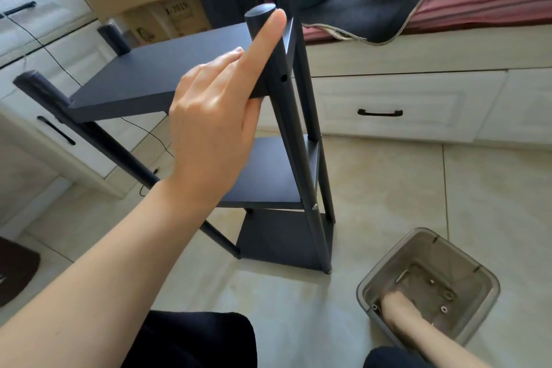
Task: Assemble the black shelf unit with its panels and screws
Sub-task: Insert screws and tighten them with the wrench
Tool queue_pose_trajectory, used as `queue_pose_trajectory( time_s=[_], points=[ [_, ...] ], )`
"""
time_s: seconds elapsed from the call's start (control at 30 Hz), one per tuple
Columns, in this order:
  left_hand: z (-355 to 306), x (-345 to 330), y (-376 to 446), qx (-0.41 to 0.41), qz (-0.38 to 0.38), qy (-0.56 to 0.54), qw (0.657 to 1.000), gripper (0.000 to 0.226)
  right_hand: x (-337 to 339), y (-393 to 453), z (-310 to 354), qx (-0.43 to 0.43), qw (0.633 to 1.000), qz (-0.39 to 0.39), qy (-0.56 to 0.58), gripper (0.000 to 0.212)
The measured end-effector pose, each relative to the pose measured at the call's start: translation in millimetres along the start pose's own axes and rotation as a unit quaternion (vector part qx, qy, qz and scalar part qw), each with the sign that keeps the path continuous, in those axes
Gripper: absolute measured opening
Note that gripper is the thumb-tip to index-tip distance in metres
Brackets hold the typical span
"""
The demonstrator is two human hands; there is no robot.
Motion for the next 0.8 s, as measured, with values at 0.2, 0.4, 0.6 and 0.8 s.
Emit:
queue_pose_trajectory(
  time_s=[0.2,0.4,0.6,0.8],
  points=[
    [2,0,-1,0.006,0.002,-0.004,1.000,0.055,6,6,10,0.002,1.000,0.010,-0.010,0.066],
    [0,1,1,0.000,0.003,-0.013,1.000,0.049,12,14,11,0.000,1.000,0.000,0.009,0.047],
    [0,4,1,-0.005,0.007,-0.022,1.000,0.050,23,12,31,0.044,0.999,-0.001,0.028,0.003],
    [-5,10,-1,-0.018,0.004,-0.028,0.999,0.050,47,-2,50,0.082,0.996,0.006,0.038,0.010]
  ],
)
Point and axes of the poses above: each hand's wrist, its own y-axis towards the middle knuckle, its own x-axis out of the back of the hand, z = x × y, the point moved 9 cm from there along y, towards the middle knuckle, and after that the axes turned 13 degrees about -z, right-handed, at the moved point
